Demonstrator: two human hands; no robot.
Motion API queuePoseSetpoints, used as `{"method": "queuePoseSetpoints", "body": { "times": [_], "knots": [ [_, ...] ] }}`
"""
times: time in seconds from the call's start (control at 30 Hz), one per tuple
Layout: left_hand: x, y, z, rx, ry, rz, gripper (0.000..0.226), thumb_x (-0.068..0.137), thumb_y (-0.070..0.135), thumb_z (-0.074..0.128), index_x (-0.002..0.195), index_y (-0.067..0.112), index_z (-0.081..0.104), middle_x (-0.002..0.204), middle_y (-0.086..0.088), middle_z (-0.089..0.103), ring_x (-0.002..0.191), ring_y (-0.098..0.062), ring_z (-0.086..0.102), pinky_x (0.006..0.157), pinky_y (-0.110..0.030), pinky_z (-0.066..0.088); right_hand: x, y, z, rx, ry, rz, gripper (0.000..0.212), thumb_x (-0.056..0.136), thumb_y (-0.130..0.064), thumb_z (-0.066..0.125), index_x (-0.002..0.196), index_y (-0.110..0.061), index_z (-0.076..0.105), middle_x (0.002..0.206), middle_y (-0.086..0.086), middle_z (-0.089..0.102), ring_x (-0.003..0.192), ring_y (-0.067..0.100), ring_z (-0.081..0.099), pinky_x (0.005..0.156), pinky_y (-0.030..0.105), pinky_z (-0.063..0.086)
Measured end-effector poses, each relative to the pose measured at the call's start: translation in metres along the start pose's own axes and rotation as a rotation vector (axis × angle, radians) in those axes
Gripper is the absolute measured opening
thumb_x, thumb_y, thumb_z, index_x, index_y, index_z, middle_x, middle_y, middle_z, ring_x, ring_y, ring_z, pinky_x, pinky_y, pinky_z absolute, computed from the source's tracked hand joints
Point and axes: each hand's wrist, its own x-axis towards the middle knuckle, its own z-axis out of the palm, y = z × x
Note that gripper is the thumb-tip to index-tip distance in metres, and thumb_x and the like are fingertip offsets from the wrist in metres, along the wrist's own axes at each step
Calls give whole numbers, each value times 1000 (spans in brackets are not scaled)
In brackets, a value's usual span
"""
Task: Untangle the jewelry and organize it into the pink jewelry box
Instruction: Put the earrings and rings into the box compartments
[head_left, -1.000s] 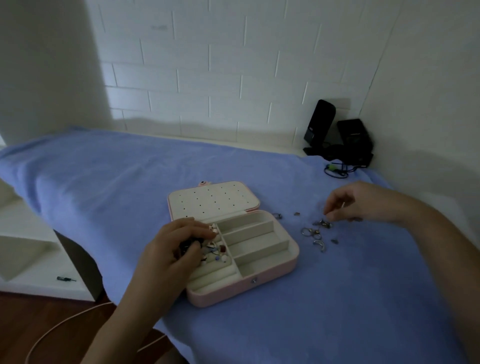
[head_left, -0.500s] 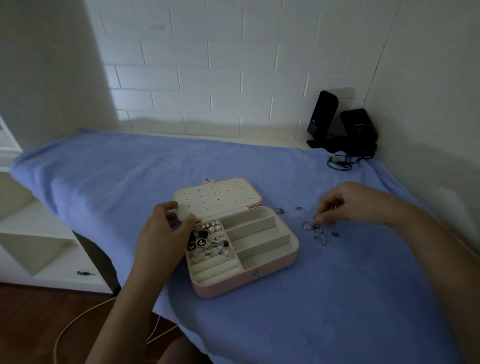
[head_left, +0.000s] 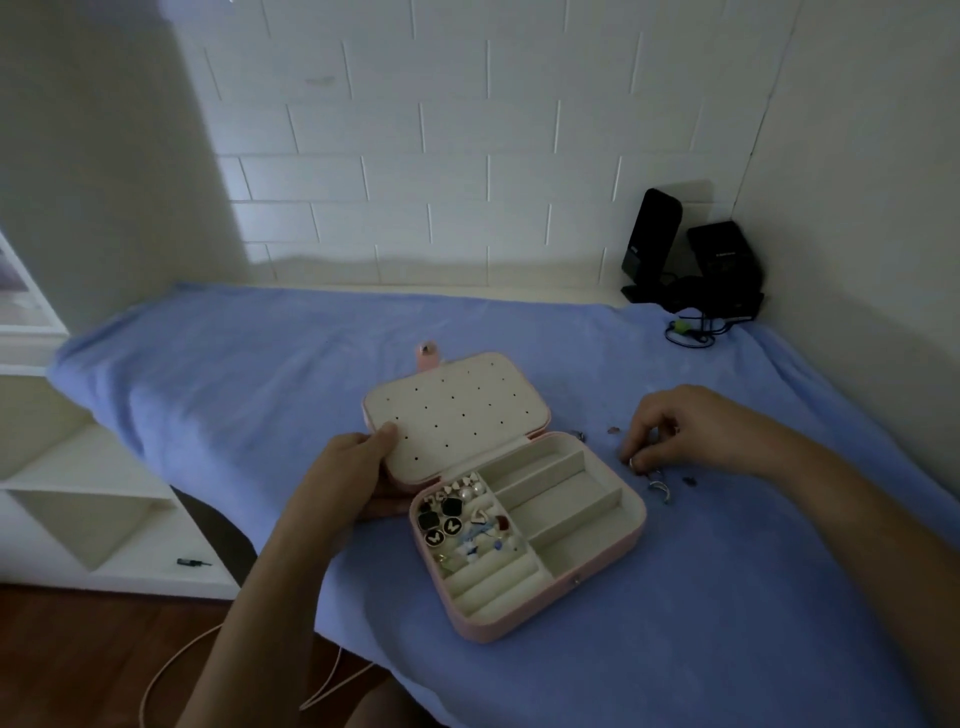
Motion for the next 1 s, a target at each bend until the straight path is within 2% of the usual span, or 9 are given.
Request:
{"method": "queuePoseSetpoints", "body": {
  "times": [0.07, 0.13, 0.2, 0.3, 0.43, 0.57, 0.7, 0.77, 1.0],
  "knots": [
    [0, -2, -3, 23, 16, -4, 32, 100, 26, 40, 90, 2, 58, 70, -16, 67, 56, -24, 64, 44, -25, 52, 2, 1, 1, -28, 29, 1, 17, 71, -18, 81, 73, -33, 75, 85, -6, 66, 67, 8, 57, 62, 16, 42],
    [3, -5, -9, 73, 55, 21, 37, 101, 29, 37, 91, 1, 58, 77, -18, 66, 64, -28, 64, 54, -31, 53, 3, 3, 1, -35, 51, 14, 16, 72, -17, 80, 74, -33, 76, 87, -7, 66, 69, 4, 57, 65, 14, 42],
    [5, -4, -18, 166, 129, 72, 42, 101, 31, 33, 85, 1, 57, 78, -17, 64, 69, -29, 61, 61, -34, 47, 4, 3, 1, -32, 58, 29, 17, 73, -16, 79, 74, -33, 75, 87, -8, 67, 70, 1, 57, 67, 13, 43],
    [7, 2, -34, 243, 234, 136, 44, 102, 29, 28, 78, 1, 51, 73, -17, 55, 65, -27, 52, 56, -31, 37, 5, 3, -1, 15, 81, 57, 22, 73, -12, 79, 72, -34, 75, 85, -7, 69, 68, 1, 60, 64, 13, 45],
    [15, 13, -48, 310, 291, 126, 47, 102, 28, 30, 63, 6, 43, 61, -10, 44, 56, -19, 42, 51, -26, 30, 9, 2, -4, 52, 90, 90, 28, 73, -4, 77, 71, -31, 75, 84, -8, 71, 65, 2, 62, 61, 11, 45],
    [28, 20, -45, 348, 280, 116, 47, 102, 26, 33, 59, 10, 41, 60, -3, 41, 56, -13, 38, 50, -22, 26, 10, 0, -6, 25, 65, 100, 34, 78, 0, 72, 75, -34, 73, 86, -12, 72, 73, 0, 64, 70, 15, 51],
    [37, 21, -37, 358, 220, 134, 47, 102, 28, 33, 60, 11, 45, 61, -2, 45, 57, -12, 42, 51, -22, 28, 8, -2, -11, -25, 55, 112, 30, 83, -1, 64, 79, -28, 76, 77, -14, 71, 67, -5, 62, 64, 11, 48],
    [38, 24, -30, 346, 192, 148, 46, 102, 28, 33, 61, 10, 46, 62, -3, 47, 58, -13, 44, 51, -23, 28, 8, 2, -14, -41, 86, 133, 34, 85, 2, 57, 79, -26, 76, 81, -11, 73, 71, -3, 64, 70, 15, 52],
    [47, 33, -6, 370, 125, 194, 46, 102, 31, 31, 66, 8, 48, 64, -4, 50, 58, -15, 47, 52, -25, 31, 2, 28, -17, 117, 85, 206, 39, 86, 12, 50, 86, -18, 75, 88, -3, 73, 78, 4, 66, 69, 11, 50]
  ]
}}
